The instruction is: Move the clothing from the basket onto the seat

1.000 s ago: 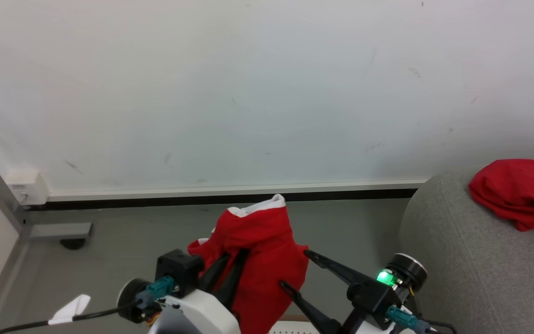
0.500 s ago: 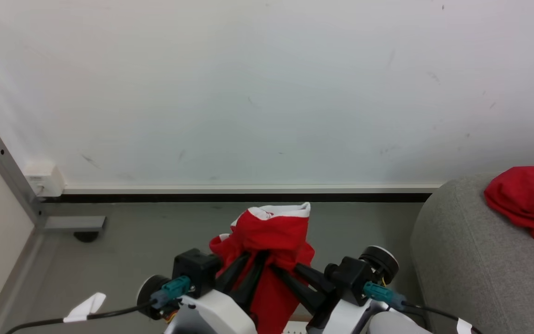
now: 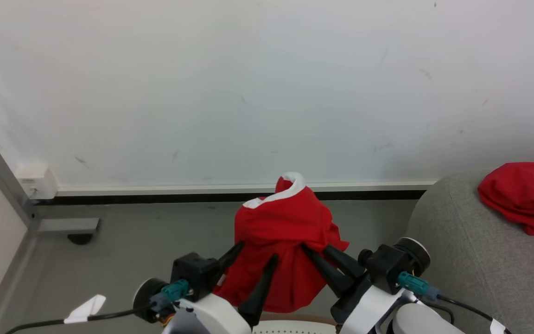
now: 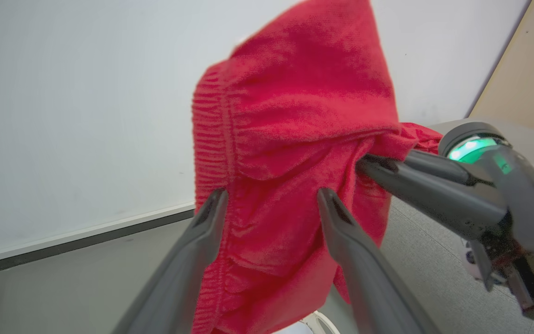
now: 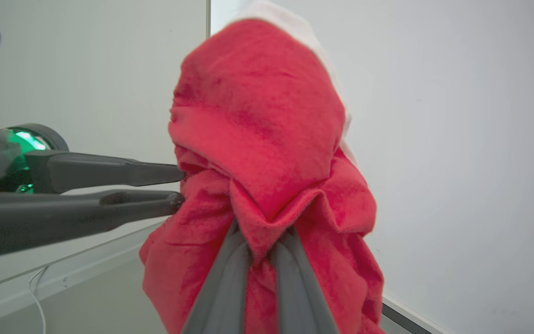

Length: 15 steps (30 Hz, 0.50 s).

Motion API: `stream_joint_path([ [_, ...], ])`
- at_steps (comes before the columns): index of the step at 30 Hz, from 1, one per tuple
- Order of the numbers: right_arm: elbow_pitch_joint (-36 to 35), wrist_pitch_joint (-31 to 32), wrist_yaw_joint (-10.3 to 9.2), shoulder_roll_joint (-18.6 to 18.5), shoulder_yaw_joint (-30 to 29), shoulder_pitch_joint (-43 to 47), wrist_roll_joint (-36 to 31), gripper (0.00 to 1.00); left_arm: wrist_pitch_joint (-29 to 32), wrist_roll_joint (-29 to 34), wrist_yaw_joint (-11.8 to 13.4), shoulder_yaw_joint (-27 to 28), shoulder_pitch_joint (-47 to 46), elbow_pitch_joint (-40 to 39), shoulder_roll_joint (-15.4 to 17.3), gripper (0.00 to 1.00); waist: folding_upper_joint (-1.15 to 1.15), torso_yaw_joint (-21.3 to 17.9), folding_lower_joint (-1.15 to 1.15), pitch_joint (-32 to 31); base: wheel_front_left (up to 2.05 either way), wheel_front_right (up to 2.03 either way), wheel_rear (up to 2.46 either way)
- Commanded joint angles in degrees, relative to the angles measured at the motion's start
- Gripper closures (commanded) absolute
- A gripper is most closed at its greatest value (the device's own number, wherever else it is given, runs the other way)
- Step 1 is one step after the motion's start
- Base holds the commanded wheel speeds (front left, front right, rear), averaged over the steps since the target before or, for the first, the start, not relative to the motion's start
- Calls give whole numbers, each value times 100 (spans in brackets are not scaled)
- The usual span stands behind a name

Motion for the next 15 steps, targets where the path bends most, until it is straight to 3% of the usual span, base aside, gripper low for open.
stream_joint_path([
  [1, -39, -44, -16, -49, -77, 75, -65, 100, -38, 82, 25, 5, 41, 17, 29, 0, 0, -12, 0, 2, 0, 0, 0],
  [8, -257, -37, -16, -189, -590, 313, -209, 100, -103, 44, 51, 9, 66, 43, 47, 0, 0, -154, 0, 55, 0, 0, 0],
  [15, -431, -32, -16, -312, -838, 509, -333, 100, -163, -1, 40, 0, 82, 47, 45, 0, 0, -581, 0, 136, 0, 0, 0],
])
